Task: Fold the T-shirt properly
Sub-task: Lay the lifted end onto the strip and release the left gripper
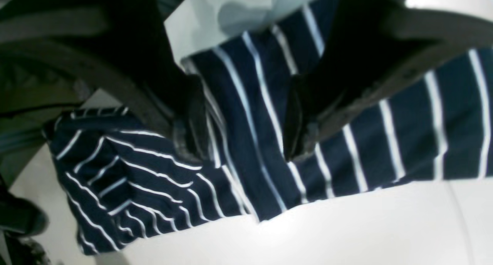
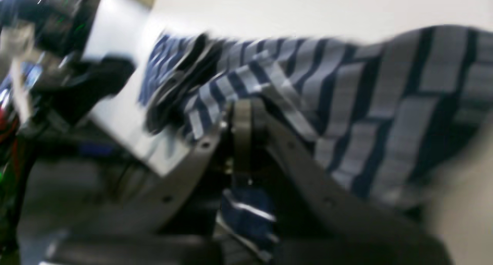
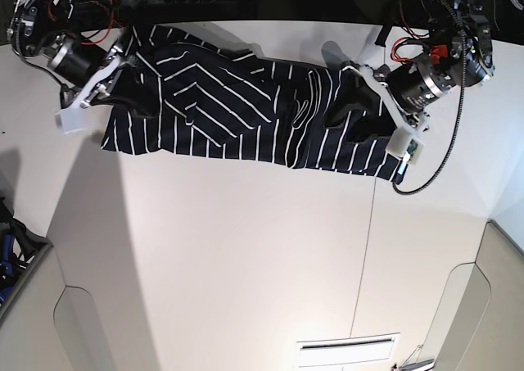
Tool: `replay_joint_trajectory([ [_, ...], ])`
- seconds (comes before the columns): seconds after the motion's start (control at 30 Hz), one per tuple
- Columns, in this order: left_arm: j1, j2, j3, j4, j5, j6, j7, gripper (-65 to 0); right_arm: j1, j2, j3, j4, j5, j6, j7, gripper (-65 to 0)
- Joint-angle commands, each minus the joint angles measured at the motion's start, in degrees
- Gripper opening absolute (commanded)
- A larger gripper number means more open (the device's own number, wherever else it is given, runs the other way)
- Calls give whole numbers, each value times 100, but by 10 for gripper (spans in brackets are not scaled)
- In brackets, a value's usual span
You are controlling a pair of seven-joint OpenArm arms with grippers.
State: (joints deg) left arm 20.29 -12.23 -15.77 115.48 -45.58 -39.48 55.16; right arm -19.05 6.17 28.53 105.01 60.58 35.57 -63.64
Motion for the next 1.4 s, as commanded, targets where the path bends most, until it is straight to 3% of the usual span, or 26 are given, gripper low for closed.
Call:
replay_joint_trajectory([
  [0.0, -2, -31, -68, 103, -127, -52, -131, -300, 28, 79, 225, 98, 129, 28, 74, -650],
  [0.07, 22, -31, -85, 79, -68, -52, -131, -300, 26, 153, 564, 94, 76, 28, 61, -624],
  [0.13, 22, -28, -85, 39, -46, -52, -133, -300, 28, 282, 780, 90, -87, 26, 66, -462],
  [0.2, 20, -28, -85, -9, -50, -52, -136, -300, 26, 407, 896, 83, -262, 22, 63, -355],
  [0.3, 17, -28, -85, -81, -50, -52, -140, -300, 22, 553, 911, 11, -470, 20, 61, -293],
  [0.5, 22, -31, -85, -125, -48, -52, -131, -300, 33, 573, 822, -796, -400, 24, 260, -292],
  [0.77, 22, -28, -85, -125, -48, -52, -129, -300, 251, 566, 122, -1969, 129, 26, 229, -294],
  [1.1, 22, -28, -85, -125, -46, -52, -129, -300, 345, 173, -560, -2055, 238, 39, 192, -294],
  [1.37, 20, -28, -85, -125, -48, -52, -133, -300, 404, -83, -667, -2055, 192, 68, 192, -295],
])
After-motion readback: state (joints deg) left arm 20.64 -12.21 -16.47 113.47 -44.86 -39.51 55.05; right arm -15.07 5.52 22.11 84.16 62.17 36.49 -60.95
